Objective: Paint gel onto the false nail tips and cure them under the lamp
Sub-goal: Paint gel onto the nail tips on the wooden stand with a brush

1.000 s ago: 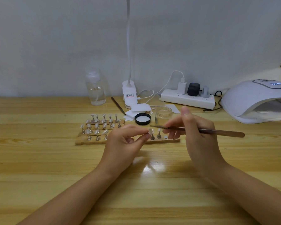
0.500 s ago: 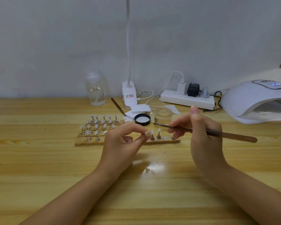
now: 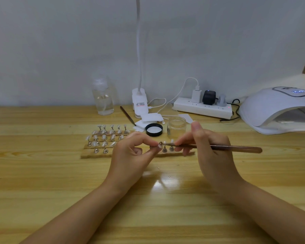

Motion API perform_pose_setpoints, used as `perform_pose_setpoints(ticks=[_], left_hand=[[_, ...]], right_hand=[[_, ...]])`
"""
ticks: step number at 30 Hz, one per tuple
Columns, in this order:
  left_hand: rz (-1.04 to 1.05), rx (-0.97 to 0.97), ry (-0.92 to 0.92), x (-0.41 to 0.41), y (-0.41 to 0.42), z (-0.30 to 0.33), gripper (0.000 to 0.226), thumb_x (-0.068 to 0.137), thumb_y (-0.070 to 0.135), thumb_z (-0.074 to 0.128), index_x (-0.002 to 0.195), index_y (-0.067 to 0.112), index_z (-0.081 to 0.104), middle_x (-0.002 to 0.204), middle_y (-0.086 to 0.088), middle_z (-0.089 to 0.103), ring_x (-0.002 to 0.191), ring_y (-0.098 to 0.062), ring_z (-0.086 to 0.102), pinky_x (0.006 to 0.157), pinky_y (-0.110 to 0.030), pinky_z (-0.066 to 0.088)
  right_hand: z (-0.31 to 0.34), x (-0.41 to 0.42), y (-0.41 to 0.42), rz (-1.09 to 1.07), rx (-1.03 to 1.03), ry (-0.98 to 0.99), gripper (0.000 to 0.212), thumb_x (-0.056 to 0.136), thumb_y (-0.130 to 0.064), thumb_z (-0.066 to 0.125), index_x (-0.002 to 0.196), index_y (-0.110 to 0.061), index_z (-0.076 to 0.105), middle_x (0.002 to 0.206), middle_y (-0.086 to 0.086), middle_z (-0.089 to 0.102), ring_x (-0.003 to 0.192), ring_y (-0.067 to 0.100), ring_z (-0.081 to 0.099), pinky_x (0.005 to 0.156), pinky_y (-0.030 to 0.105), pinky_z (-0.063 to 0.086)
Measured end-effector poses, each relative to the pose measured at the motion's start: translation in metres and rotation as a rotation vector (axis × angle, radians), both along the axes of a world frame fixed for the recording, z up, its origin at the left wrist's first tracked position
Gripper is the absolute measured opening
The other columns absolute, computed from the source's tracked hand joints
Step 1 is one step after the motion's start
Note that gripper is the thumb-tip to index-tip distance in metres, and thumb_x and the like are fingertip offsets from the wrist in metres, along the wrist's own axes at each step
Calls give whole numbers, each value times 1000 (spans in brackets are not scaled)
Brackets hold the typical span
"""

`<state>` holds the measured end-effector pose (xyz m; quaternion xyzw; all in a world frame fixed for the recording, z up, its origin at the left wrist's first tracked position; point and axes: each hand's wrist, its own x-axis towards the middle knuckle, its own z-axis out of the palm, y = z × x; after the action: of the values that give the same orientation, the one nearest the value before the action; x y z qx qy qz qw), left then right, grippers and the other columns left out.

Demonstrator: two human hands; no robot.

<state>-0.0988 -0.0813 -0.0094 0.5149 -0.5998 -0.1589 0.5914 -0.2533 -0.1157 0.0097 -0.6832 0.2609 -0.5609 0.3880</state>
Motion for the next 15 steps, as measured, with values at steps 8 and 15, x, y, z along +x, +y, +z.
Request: perform_pose_setpoints(ticks=[8, 15], left_hand=[[16, -6, -2, 0, 1, 0, 25, 69, 9, 76, 65, 31, 66, 73, 16, 63, 42, -6, 28, 40, -12, 22], [-21, 63, 73, -2, 7, 6, 8, 63, 30, 72, 71, 33, 70, 73, 16, 71, 45, -32, 47, 46, -27, 41]], right_hand=[[-1, 1, 0, 9, 21, -15, 40, 88, -36, 45, 62, -17, 68, 59, 5, 66, 51, 8, 59, 52, 15, 46], [5, -4, 1, -76, -11, -134, 47, 91, -49, 33, 71, -23, 67, 62, -1, 69, 45, 14, 61, 47, 21, 49]])
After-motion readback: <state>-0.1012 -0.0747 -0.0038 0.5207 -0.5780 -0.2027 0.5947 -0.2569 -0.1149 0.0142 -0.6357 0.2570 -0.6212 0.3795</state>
